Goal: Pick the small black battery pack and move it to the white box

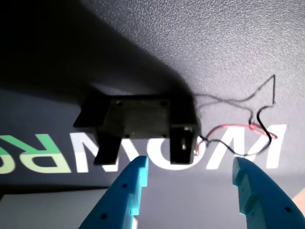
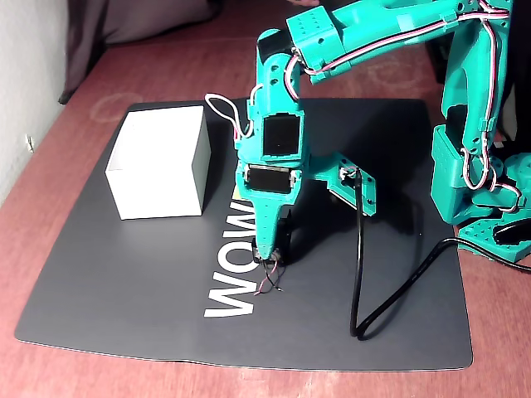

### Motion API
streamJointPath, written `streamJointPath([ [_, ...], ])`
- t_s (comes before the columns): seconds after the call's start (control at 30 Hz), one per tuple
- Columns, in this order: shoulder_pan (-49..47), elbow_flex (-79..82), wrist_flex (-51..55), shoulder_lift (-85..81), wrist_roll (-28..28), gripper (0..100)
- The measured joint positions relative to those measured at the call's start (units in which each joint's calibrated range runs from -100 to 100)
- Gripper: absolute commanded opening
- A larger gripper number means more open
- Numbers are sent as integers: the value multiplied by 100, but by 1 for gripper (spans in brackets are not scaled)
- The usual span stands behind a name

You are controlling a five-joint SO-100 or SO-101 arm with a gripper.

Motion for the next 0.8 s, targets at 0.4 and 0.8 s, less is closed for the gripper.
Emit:
streamJointPath([
  [0.4,0,618,-680,17,373,20],
  [0.8,0,618,-750,17,368,8],
])
